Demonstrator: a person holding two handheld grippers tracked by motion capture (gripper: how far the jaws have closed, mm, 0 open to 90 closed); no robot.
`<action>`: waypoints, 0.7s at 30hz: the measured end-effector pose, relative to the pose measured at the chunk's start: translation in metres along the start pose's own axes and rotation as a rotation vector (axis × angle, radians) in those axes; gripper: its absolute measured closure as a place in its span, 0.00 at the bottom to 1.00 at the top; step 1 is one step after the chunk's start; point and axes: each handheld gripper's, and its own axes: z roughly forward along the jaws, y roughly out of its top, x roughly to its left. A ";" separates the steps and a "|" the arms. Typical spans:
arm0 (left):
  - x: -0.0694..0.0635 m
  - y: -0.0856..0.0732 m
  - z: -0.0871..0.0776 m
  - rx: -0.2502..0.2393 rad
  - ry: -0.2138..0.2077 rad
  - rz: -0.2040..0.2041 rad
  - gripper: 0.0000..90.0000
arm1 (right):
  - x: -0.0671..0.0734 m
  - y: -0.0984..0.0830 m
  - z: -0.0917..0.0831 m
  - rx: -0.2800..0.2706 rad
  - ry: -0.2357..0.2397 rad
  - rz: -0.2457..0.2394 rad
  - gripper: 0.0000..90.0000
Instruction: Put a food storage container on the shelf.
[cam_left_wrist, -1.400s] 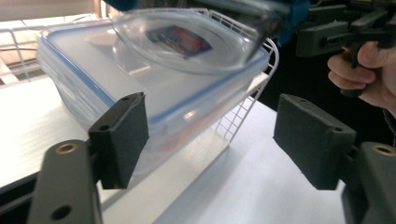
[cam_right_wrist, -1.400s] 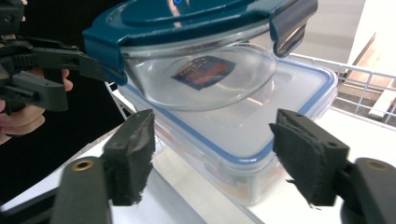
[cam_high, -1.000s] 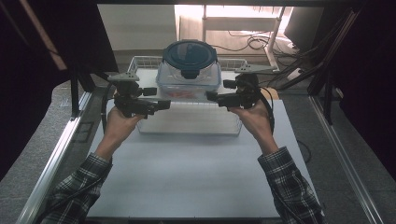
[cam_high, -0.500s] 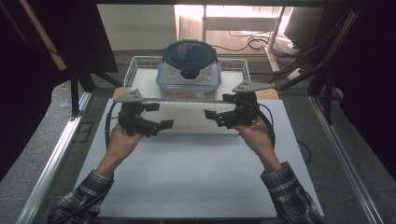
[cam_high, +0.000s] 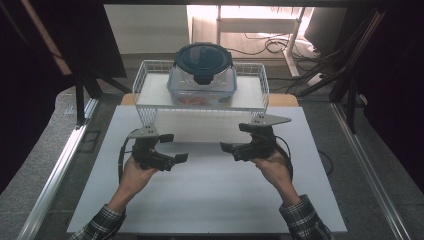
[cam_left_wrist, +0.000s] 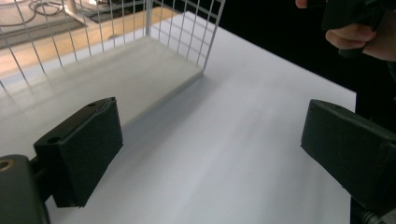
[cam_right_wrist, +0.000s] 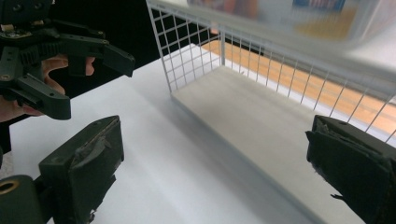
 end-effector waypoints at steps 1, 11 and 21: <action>0.000 -0.004 0.001 0.005 0.001 -0.001 0.05 | 0.000 -0.004 0.000 0.004 0.000 0.001 0.04; -0.004 -0.032 0.003 0.005 0.012 0.001 0.06 | 0.000 -0.035 -0.002 0.040 -0.002 0.015 0.04; -0.015 -0.060 -0.002 0.018 0.038 0.017 0.06 | 0.011 -0.060 -0.008 0.044 -0.020 -0.012 0.04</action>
